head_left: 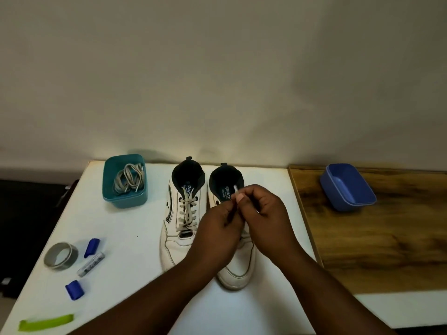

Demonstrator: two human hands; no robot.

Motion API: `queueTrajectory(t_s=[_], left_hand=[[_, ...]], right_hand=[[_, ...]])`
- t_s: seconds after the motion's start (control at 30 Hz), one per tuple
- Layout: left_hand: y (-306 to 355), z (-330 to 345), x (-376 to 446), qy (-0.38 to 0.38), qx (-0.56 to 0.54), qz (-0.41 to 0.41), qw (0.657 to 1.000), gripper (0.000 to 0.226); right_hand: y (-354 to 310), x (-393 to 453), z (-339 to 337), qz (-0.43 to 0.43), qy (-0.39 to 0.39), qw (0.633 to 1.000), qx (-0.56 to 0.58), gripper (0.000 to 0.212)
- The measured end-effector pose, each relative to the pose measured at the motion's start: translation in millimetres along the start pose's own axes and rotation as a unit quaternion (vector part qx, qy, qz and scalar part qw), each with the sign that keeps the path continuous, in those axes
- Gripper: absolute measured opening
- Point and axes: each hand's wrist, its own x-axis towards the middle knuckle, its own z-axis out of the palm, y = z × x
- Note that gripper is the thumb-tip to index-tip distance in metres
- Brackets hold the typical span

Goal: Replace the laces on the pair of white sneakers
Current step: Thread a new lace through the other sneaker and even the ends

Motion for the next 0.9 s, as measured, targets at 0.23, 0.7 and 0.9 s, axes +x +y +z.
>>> queueTrajectory(t_s=[0.23,0.7,0.9], left_hand=[[-2.9,-34.3,14.5,0.128,0.212,-0.031,0.968,0.023],[-6.0,-31.3,17.8,0.113,0.136,-0.117,0.977,0.013],[-12.4,-33.0,25.7,0.097,0.008,-0.163,0.982,0.012]], right_hand=[[2.1,6.5,-0.9,0.047,0.087,0.994,0.036,0.017],[24.8,12.3,23.3,-0.066,0.042,0.968,-0.239,0.014],[27.7,11.9,25.8,-0.06,0.018,0.956,-0.285,0.009]])
